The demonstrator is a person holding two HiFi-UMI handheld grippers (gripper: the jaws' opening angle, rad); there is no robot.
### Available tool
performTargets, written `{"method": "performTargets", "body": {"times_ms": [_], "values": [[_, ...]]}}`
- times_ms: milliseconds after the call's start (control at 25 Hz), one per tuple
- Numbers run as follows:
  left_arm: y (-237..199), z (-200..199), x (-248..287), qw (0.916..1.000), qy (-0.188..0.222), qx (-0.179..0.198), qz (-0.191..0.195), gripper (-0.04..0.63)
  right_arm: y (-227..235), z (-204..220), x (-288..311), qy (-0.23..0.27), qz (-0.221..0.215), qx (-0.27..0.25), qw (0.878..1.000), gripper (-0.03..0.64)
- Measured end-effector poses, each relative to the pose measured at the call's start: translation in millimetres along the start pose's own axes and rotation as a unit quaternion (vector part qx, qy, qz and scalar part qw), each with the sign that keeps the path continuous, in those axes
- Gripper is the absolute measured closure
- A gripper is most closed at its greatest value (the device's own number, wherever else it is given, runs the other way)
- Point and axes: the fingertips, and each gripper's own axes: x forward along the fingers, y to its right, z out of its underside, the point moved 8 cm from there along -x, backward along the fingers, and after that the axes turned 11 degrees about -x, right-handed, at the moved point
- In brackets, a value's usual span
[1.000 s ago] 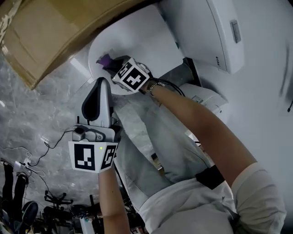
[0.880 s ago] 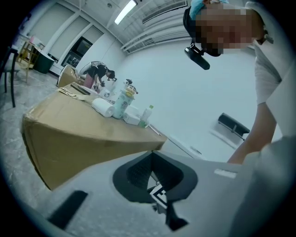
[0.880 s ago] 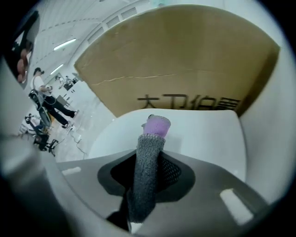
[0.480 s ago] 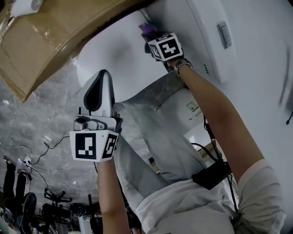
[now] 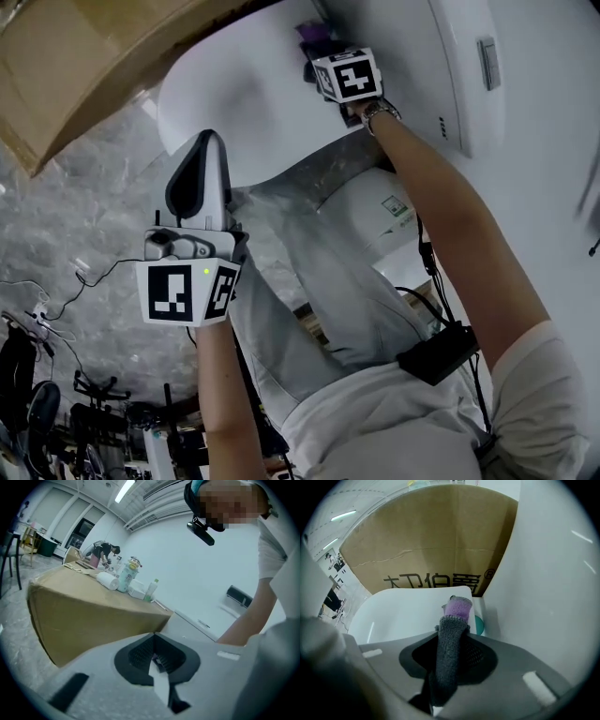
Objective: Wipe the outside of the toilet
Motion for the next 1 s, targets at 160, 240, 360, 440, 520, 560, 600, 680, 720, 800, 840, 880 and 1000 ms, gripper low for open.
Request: {"method": "performTargets", "body": {"times_ms": [160,240,360,440,520,560,600,680,720,800,840,880,1000], "values": [[-14.3,1.3,-28.3,0.9998,0.007,-0.012,-0.010,0.591,-21.6,-6.2,1.3,-0.017,-0.013,0.015,1.000,0.522],[-22.3,-0.1,-42.3,0.9998,0.006,-0.012,-0.012,0.591,-40.2,-10.3,2.2,-0.024,-0.024,0.007,0.999,0.522],[-35.6,-4.7,-62.9,0.9996,0.011,-0.017,-0.018,0.591,-76.6,-16.4,4.6,-0.036,-0.039,-0.017,0.998,0.521],[-39.9,-10.3,-74.6,0.9995,0.016,-0.020,-0.021,0.591,-97.9,-21.0,3.0,-0.039,-0.043,-0.028,0.998,0.520],[-39.0,-16.2,-85.9,0.9994,0.019,-0.020,-0.020,0.591,-113.9,-24.7,-4.0,-0.039,-0.043,-0.023,0.998,0.520],[-40.1,-18.3,-92.2,0.9995,0.019,-0.019,-0.019,0.591,-122.2,-26.8,-7.3,-0.038,-0.043,-0.019,0.998,0.520],[-44.0,-19.8,-99.2,0.9995,0.017,-0.018,-0.019,0.591,-132.0,-29.5,-9.1,-0.037,-0.044,-0.016,0.998,0.520],[-58.1,-22.0,-114.7,0.9995,0.014,-0.020,-0.020,0.591,-154.6,-35.2,-8.6,-0.039,-0.047,-0.015,0.998,0.520],[-65.6,-23.2,-122.3,0.9995,0.013,-0.022,-0.019,0.591,-165.9,-37.7,-7.3,-0.041,-0.049,-0.017,0.998,0.520],[-77.7,-26.1,-135.8,0.9995,0.013,-0.023,-0.018,0.591,-186.5,-42.0,-4.9,-0.046,-0.056,-0.020,0.997,0.519],[-82.0,-27.5,-141.5,0.9995,0.013,-0.023,-0.016,0.591,-195.9,-43.7,-4.6,-0.049,-0.061,-0.022,0.997,0.519],[-85.6,-28.8,-146.9,0.9995,0.013,-0.024,-0.014,0.591,-205.1,-44.8,-4.7,-0.052,-0.065,-0.025,0.996,0.518],[-95.9,-35.0,-161.9,0.9997,0.009,-0.020,-0.007,0.591,-232.8,-46.6,-6.1,-0.057,-0.071,-0.028,0.995,0.518]]}}
